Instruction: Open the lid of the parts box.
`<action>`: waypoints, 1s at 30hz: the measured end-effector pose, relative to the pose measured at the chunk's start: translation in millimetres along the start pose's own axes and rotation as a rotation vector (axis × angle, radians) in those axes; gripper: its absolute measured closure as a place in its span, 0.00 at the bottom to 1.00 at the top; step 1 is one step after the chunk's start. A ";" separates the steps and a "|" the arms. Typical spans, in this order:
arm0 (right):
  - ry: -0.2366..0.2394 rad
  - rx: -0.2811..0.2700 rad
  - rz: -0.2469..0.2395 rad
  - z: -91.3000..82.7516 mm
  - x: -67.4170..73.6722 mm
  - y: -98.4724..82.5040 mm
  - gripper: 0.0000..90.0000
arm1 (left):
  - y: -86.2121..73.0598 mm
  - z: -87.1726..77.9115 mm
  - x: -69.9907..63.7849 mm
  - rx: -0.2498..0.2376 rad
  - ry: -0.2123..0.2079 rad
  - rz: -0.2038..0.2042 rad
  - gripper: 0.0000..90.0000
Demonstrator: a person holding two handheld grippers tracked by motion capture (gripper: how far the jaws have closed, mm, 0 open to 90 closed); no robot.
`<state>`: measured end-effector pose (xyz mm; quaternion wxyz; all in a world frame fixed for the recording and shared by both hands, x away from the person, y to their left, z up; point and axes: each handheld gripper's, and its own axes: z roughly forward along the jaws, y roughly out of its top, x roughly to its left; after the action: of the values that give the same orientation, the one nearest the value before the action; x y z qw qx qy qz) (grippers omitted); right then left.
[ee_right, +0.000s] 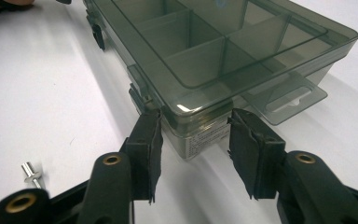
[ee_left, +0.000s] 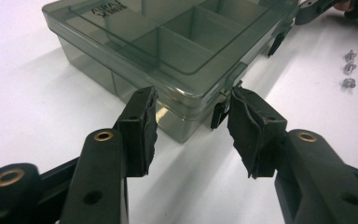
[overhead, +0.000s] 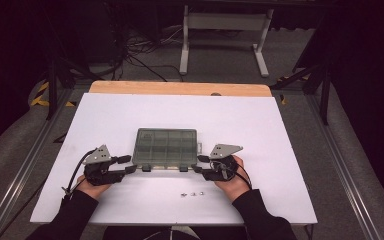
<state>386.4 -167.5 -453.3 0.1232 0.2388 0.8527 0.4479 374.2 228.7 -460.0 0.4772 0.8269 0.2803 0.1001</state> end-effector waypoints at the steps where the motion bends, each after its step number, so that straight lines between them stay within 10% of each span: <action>1: 0.001 0.001 0.001 0.0 0.0 -0.1 0.61 | 0.1 0.1 -0.1 0.004 0.003 -0.001 0.60; 11: 0.006 0.008 0.003 0.4 -0.1 -0.6 0.64 | 0.3 -0.2 -0.8 0.043 0.009 -0.053 0.77; 30: 0.006 0.008 0.001 0.3 0.2 -0.5 0.65 | -0.1 1.8 -2.1 0.082 0.036 -0.023 0.87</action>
<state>386.2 -167.4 -453.9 0.1194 0.2382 0.8549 0.4451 373.3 226.2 -460.8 0.4390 0.8404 0.3023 0.0978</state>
